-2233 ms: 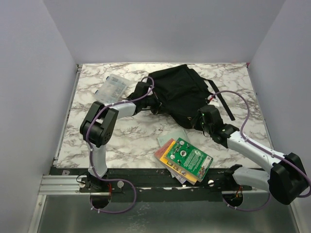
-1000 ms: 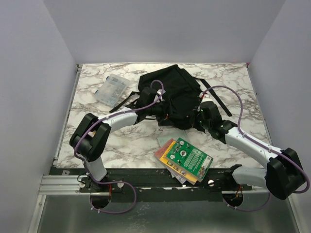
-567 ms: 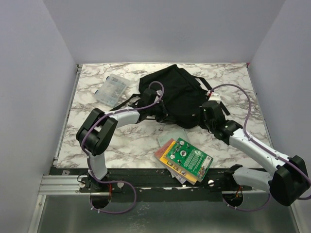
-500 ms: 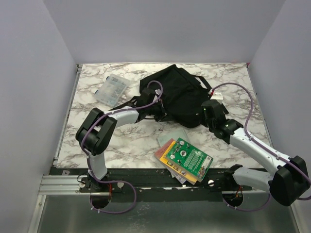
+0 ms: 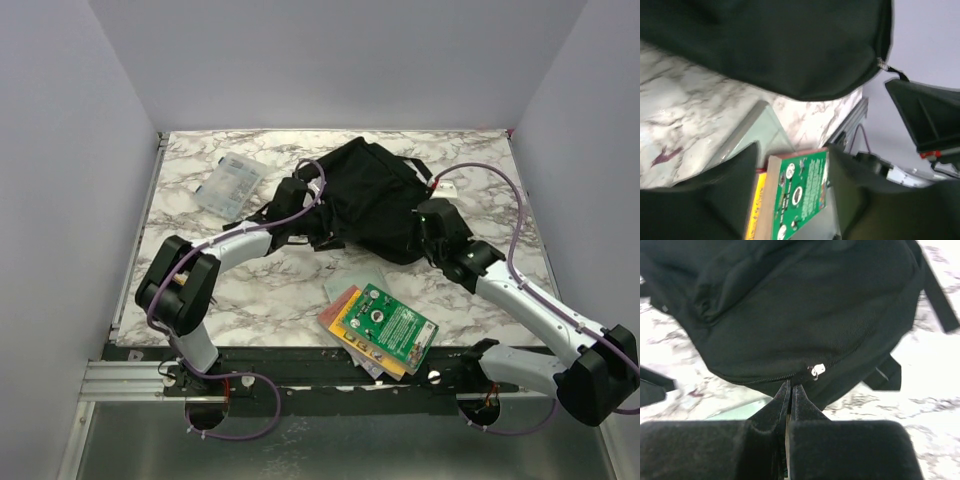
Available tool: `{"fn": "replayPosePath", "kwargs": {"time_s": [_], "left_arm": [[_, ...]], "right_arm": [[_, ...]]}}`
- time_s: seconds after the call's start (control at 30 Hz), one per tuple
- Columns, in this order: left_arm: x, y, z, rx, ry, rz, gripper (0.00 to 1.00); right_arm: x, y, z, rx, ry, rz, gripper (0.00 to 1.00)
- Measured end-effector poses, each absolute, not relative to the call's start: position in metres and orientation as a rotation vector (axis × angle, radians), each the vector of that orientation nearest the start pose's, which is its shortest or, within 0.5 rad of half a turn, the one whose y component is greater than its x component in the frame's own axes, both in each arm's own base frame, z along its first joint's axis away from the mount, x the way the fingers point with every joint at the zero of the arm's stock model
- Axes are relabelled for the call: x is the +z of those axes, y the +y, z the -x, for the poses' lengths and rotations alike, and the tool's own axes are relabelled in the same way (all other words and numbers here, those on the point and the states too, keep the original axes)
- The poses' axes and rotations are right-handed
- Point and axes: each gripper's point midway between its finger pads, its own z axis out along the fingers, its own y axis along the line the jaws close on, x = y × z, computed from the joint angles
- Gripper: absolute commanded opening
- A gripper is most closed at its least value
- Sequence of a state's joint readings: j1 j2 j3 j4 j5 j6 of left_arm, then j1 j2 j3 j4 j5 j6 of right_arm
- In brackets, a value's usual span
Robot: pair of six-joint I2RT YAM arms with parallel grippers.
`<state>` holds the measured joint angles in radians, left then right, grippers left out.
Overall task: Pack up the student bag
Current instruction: Unzip the student bag at the center of the board.
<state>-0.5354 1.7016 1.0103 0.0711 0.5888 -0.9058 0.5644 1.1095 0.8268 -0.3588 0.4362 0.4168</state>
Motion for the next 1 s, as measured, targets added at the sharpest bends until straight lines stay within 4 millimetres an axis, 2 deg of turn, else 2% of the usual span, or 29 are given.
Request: {"fn": "replayPosePath", "kwargs": {"time_s": [0.03,0.07,0.23,0.4,0.5,0.53,0.63,0.8,1.0], "left_arm": [[0.131,-0.331,-0.304,-1.405,2.458,0.076,0.97],[0.136,-0.336,-0.298,-1.438,2.452,0.066,0.98],[0.160,-0.362,-0.280,-1.603,2.437,0.127,0.98],[0.161,-0.372,-0.289,-1.663,2.446,0.249,0.98],[0.146,-0.378,-0.299,-1.662,2.480,0.319,0.88],[0.140,-0.378,-0.301,-1.657,2.493,0.334,0.80],[0.129,-0.378,-0.301,-1.643,2.526,0.371,0.54],[0.121,-0.367,-0.307,-1.611,2.508,0.352,0.00],[0.110,-0.326,-0.315,-1.539,2.473,0.327,0.00]], "right_arm": [[0.166,0.132,-0.305,0.130,2.146,-0.058,0.01],[0.165,0.139,-0.303,0.166,2.149,-0.039,0.01],[0.164,0.161,-0.297,0.283,2.166,0.040,0.00],[0.164,0.176,-0.289,0.340,2.176,0.102,0.01],[0.163,0.184,-0.284,0.366,2.181,0.133,0.01],[0.163,0.186,-0.283,0.371,2.181,0.141,0.01],[0.163,0.188,-0.281,0.376,2.184,0.152,0.01],[0.163,0.185,-0.282,0.348,2.180,0.142,0.00],[0.152,0.151,-0.291,0.107,2.180,0.029,0.00]]}}
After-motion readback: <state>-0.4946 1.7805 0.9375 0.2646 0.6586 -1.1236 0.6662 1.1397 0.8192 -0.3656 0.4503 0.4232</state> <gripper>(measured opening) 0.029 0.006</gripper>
